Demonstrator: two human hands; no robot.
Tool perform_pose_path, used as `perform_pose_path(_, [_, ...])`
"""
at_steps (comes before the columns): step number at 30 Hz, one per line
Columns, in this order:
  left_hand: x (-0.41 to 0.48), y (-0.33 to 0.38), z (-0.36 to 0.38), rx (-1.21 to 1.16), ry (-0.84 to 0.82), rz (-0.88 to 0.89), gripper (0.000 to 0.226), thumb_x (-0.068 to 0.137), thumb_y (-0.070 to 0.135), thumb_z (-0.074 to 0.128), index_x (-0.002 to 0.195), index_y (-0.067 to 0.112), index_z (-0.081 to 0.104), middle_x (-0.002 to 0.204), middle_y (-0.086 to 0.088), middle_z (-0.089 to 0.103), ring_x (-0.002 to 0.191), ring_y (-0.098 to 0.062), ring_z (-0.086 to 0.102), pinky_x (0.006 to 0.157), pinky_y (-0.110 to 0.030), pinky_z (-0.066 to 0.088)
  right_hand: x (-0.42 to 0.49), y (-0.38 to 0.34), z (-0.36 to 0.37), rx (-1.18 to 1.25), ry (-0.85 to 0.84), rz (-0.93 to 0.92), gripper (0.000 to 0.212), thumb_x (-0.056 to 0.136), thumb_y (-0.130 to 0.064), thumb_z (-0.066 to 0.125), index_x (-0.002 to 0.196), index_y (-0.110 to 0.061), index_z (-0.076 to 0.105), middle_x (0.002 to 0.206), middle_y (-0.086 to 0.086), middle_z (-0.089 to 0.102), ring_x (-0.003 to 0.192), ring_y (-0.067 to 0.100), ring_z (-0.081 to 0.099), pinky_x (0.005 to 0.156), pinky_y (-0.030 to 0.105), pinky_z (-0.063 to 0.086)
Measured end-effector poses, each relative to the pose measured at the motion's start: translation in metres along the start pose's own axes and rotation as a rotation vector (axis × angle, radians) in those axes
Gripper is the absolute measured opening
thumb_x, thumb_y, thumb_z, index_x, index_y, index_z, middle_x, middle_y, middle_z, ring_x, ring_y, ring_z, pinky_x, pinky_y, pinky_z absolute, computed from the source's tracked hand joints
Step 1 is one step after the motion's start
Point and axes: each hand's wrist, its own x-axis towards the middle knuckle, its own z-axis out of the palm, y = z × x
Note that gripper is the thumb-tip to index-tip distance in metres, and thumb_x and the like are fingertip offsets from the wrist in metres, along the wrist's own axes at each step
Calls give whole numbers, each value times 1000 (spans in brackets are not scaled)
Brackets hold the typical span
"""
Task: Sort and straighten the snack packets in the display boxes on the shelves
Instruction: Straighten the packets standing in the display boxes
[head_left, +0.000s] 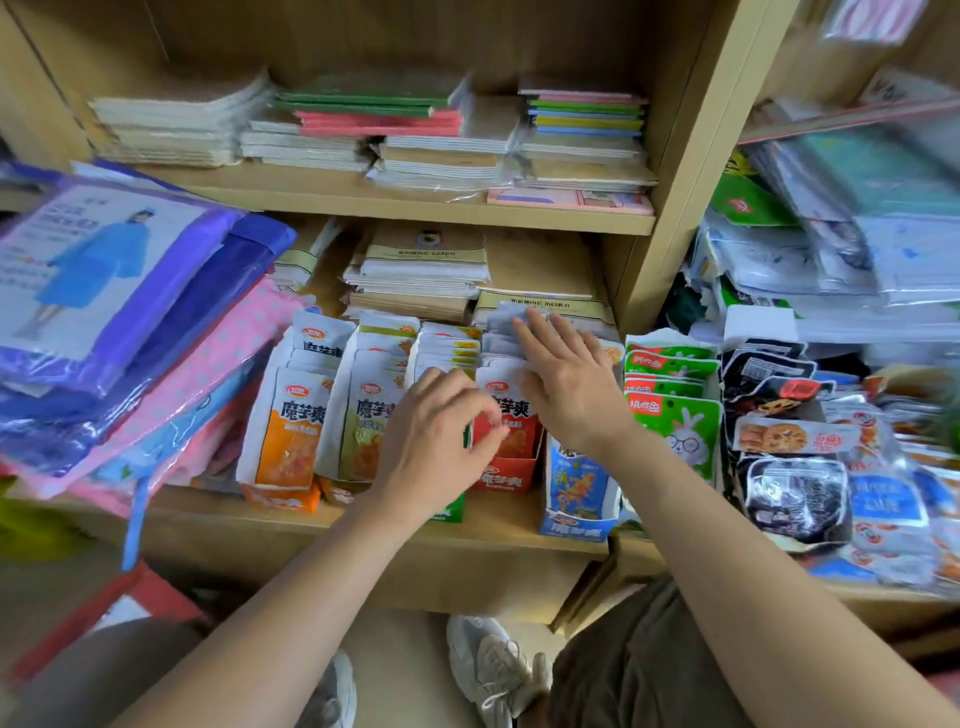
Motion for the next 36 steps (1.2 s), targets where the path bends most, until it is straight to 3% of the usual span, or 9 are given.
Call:
perform_pose_path(5, [-25, -1, 0, 168, -377, 50, 47, 93, 60, 49, 124, 32, 70, 123, 17, 67, 130, -20, 42, 103, -47, 34, 21, 0, -8, -60, 49, 49, 70, 88, -35, 68, 151, -19, 41, 141, 2, 52, 125, 30, 45, 95, 45, 31])
perform_pose_path(11, [-33, -16, -2, 97, -429, 118, 49, 86, 53, 70, 130, 33, 66, 123, 16, 64, 133, -20, 37, 108, -48, 27, 26, 13, -13, -23, -54, 66, 81, 92, -55, 61, 157, -19, 28, 163, 3, 28, 146, 27, 30, 115, 46, 20])
perform_pose_path(18, [-36, -23, -5, -33, -441, 160, 42, 85, 55, 69, 122, 35, 72, 112, 19, 60, 128, -18, 40, 102, -51, 36, 14, 11, -21, 187, -43, -55, 63, 79, -60, 73, 132, -25, 64, 128, -6, 61, 118, 18, 55, 97, 43, 36])
perform_pose_path(21, [-33, -15, -10, -221, -313, 28, 42, 88, 54, 61, 121, 31, 72, 115, 19, 59, 118, -6, 49, 102, -43, 43, 3, 12, -24, 308, 0, -23, 78, 75, -61, 77, 139, -20, 57, 134, 0, 63, 121, 19, 58, 100, 52, 46])
perform_pose_path(24, [-20, -4, -16, -385, -87, -201, 46, 91, 36, 66, 135, 25, 61, 125, 13, 58, 112, 1, 54, 99, -36, 50, -20, -3, -28, 390, 70, 155, 90, 79, -52, 77, 153, -22, 36, 154, -2, 43, 142, 14, 37, 116, 45, 34])
perform_pose_path(29, [-4, 10, -12, -645, -260, -489, 86, 92, 33, 66, 160, 38, 13, 163, 24, 15, 148, -6, 27, 123, -31, 24, -49, -30, -24, 768, 45, 443, 98, 78, -47, 71, 158, -18, 21, 152, -14, 32, 143, 10, 35, 113, 30, 37])
perform_pose_path(32, [-4, 23, -6, -711, -398, -523, 90, 94, 12, 61, 159, 42, 6, 166, 21, 9, 103, 5, 55, 88, -2, 39, -58, -38, -16, 862, -74, 463, 88, 92, -17, 70, 160, -18, 13, 153, -16, 28, 146, 4, 26, 118, 26, 29])
perform_pose_path(34, [-2, 24, -5, -758, -416, -523, 92, 92, 3, 56, 158, 45, 9, 167, 16, 13, 72, -10, 62, 57, -15, 46, -60, -39, -13, 852, -170, 415, 89, 94, -2, 62, 160, -21, 7, 162, -15, 19, 146, -6, 15, 116, 15, 21])
perform_pose_path(36, [2, 20, -10, -776, -379, -559, 88, 91, 0, 56, 158, 43, 19, 165, 15, 19, 73, -28, 63, 50, -20, 45, -58, -37, -16, 894, -193, 427, 89, 92, 4, 57, 160, -28, 9, 163, -17, 17, 145, -6, 14, 115, 16, 24])
